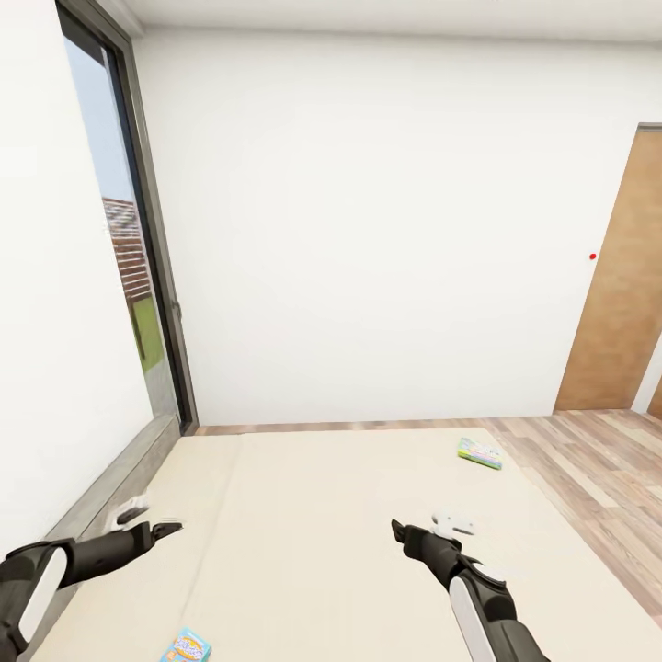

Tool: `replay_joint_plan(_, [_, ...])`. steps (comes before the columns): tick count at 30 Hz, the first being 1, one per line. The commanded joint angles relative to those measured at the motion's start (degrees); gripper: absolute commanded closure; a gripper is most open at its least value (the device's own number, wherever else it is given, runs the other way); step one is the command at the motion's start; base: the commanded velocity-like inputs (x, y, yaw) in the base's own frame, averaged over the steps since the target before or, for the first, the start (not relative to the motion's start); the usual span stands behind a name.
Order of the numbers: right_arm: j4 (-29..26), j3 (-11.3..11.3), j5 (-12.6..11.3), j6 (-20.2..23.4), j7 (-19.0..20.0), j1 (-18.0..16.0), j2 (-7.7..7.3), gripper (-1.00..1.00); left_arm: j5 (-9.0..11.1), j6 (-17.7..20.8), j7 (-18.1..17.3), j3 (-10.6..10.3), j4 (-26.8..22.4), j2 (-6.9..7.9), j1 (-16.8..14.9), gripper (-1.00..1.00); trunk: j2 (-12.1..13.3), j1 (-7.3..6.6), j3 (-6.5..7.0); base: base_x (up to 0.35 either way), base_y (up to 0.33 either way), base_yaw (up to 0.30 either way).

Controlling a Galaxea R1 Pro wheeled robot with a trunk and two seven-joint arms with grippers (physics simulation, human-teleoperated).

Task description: Put all the toys in the child's room - the three board games (two on the bed and one on the table), the two jigsaw puzzles on the table, and the tennis ball on the table - inside the toy box on the table in the child's room.

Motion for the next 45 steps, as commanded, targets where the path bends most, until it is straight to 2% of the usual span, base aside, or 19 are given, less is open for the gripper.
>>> replay_joint_plan(1, [0.0,0.0,-0.5,0.2,-0.4,0.0,0.01,-1.0,-0.3,-0.1,0.7,0.1,0.5,-0.04,-0.1,-1.0,0.0,0.02,-0.03,0.0,0.0,0.0])
replay_joint_plan(5, [0.4,0.1,-0.4,0.2,-0.5,0.0,0.02,-1.0,-1.6,-3.5,5.3,0.2,3.4,-0.53,-0.2,-1.0,0.0,0.02,-0.03,0.0,0.0,0.0])
replay_joint_plan(10, [1.3,0.0,-0.4,0.3,-0.5,0.0,0.02,-1.0,-2.2,-7.7,12.3,0.2,7.1,-1.54,-0.5,-1.0,0.0,0.02,-0.03,0.0,0.0,0.0])
replay_joint_plan(16, [1.5,0.1,-0.5,0.4,-0.3,0.0,0.07,-1.0,-2.5,-10.1,21.0,0.2,9.1,-2.94,-1.2,-1.0,0.0,0.02,-0.03,0.0,0.0,0.0])
replay_joint_plan(17, [1.5,0.1,-0.5,0.4,-0.3,0.0,0.07,-1.0,-2.5,-10.1,21.0,0.2,9.1,-2.94,-1.2,-1.0,0.0,0.02,-0.03,0.0,0.0,0.0])
replay_joint_plan(18, [1.4,0.5,-0.5,0.5,-0.3,0.0,0.07,-1.0,-2.5,-10.3,22.5,0.2,9.3,-3.16,-1.3,-1.0,0.0,0.02,-0.03,0.0,0.0,0.0])
replay_joint_plan(21, [0.9,2.1,-0.5,0.9,-0.2,0.0,0.05,-1.0,-2.6,-10.6,23.8,0.2,9.4,-3.34,-1.3,-1.0,0.0,0.02,-0.03,0.0,0.0,0.0])
replay_joint_plan(25, [-1.3,5.9,-0.6,1.7,-0.2,0.0,-0.18,-1.0,-2.6,-10.7,24.6,0.2,9.5,-3.43,-1.4,-1.0,0.0,0.02,-0.03,0.0,0.0,0.0])
replay_joint_plan(27, [-3.8,8.9,-1.0,4.4,-0.1,0.0,-0.44,-1.0,-2.7,-10.8,24.9,0.1,9.6,-3.46,-1.4,-1.0,0.0,0.02,-0.03,0.0,0.0,0.0])
replay_joint_plan(31, [-6.3,11.1,-1.2,10.0,-0.1,0.0,-0.24,-1.0,-2.7,-10.9,25.1,0.2,9.6,-3.5,-1.4,-1.0,0.0,0.02,-0.03,0.0,0.0,0.0])
replay_joint_plan(32, [-7.0,11.6,-1.3,12.6,-0.1,0.0,-0.11,-1.0,-2.7,-11.2,25.1,0.2,9.6,-3.53,-1.4,-1.0,0.0,0.02,-0.03,0.0,0.0,0.0])
replay_joint_plan(37, [-7.9,12.1,-1.4,16.4,-0.1,-0.1,0.04,-1.0,-2.7,-13.1,25.2,0.2,9.8,-3.57,-1.4,-1.0,0.0,0.02,-0.03,0.0,0.0,0.0])
replay_joint_plan(45, [-8.5,12.0,-1.6,18.0,0.0,0.0,0.08,-1.0,-2.7,-14.4,25.3,0.2,10.6,-3.61,-1.4,-1.0,0.0,0.02,-0.03,0.0,0.0,0.0])
